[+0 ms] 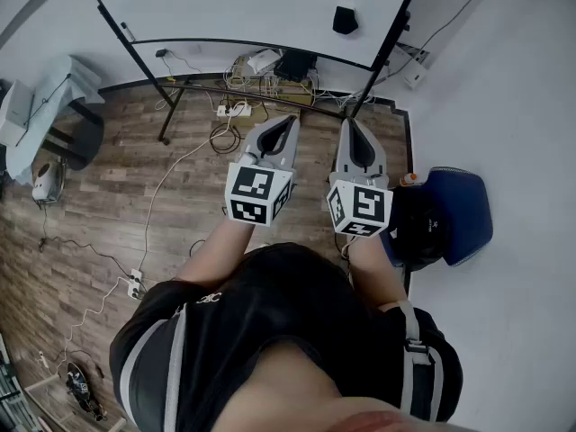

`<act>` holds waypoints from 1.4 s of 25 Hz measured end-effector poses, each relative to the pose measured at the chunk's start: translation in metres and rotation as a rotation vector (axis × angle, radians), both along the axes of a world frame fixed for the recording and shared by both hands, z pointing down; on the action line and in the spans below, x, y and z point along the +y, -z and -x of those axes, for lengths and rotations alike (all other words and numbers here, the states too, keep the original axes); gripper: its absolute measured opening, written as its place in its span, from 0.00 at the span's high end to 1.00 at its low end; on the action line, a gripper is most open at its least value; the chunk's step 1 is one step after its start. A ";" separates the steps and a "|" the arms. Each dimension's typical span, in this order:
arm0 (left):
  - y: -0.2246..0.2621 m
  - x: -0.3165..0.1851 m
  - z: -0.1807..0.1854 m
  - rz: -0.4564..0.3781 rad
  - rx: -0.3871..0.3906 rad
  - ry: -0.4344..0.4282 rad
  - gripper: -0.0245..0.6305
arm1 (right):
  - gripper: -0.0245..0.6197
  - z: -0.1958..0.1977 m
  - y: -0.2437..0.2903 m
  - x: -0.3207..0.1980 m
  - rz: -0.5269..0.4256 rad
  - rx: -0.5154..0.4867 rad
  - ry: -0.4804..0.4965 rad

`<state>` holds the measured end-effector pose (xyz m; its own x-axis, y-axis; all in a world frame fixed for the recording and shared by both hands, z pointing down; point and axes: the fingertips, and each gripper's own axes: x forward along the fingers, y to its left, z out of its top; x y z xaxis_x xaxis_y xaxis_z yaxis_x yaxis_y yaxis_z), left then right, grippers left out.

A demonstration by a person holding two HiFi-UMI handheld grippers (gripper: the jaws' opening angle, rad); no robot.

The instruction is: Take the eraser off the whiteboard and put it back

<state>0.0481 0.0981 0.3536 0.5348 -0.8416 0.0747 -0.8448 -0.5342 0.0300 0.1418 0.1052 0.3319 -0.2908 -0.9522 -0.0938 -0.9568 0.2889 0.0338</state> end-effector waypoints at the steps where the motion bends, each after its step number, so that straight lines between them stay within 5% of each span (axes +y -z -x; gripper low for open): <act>1: 0.002 0.002 0.003 -0.001 0.000 0.000 0.95 | 0.95 0.003 0.002 0.002 -0.001 -0.001 -0.001; 35: -0.026 -0.006 0.089 0.032 0.054 -0.072 0.95 | 0.95 0.086 -0.013 -0.013 0.006 0.027 -0.097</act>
<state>-0.0411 0.0921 0.3797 0.5977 -0.7986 0.0707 -0.8011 -0.5913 0.0926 0.0558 0.0927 0.3444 -0.1996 -0.9765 -0.0815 -0.9790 0.1952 0.0587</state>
